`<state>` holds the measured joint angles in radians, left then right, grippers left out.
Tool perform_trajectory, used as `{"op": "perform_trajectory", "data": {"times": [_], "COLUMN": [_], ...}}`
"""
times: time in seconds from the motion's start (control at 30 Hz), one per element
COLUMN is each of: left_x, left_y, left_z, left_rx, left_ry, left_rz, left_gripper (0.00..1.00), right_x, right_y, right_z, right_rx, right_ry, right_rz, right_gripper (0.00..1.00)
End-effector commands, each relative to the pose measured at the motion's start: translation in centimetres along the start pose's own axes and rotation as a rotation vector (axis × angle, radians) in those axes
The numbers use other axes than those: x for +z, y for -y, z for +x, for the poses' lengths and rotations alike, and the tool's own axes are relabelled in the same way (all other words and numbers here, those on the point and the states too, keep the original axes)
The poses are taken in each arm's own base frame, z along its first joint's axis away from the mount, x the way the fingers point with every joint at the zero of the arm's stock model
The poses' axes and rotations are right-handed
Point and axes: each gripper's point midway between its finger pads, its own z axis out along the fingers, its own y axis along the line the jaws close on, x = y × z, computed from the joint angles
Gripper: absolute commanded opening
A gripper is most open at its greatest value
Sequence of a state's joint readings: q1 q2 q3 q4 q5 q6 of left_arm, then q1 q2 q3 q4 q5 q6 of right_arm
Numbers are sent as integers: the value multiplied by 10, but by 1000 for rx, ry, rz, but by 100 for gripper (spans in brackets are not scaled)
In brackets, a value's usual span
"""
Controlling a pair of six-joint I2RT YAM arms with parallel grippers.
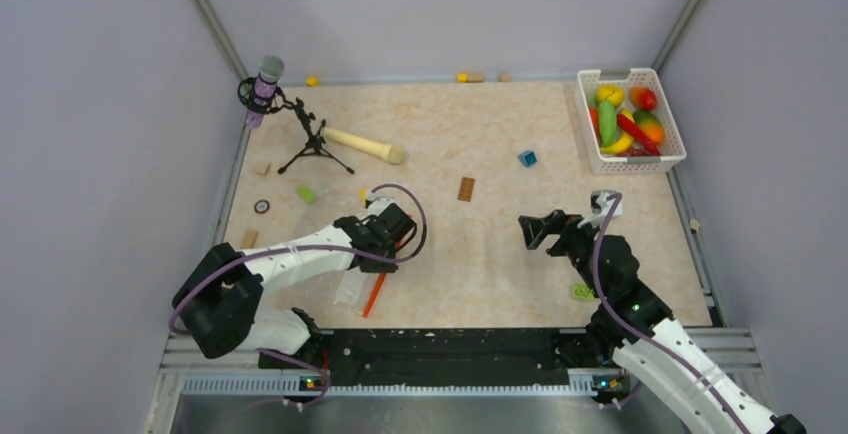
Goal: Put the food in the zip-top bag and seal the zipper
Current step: Pick up the zipper food storage bag at the center of the board.
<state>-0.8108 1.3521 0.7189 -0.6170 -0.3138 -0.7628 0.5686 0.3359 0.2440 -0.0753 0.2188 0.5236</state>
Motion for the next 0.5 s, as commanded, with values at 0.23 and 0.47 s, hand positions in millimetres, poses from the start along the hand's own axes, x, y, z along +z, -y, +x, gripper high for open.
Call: {"op": "perform_trajectory", "data": {"times": [0.23,0.47], "left_x": [-11,-56], "left_y": [16,60], "left_z": [-15,-38], "left_rx": [-19,-16], "left_ry": [35,123], "left_rz": [66,346], "left_gripper": [0,0], "right_x": [0,4], "right_y": [1,-16], "right_z": [-13,0], "right_rx": [17,42], "right_ry": [43,-12], "right_rz": [25,-68], "right_gripper": [99,99]}}
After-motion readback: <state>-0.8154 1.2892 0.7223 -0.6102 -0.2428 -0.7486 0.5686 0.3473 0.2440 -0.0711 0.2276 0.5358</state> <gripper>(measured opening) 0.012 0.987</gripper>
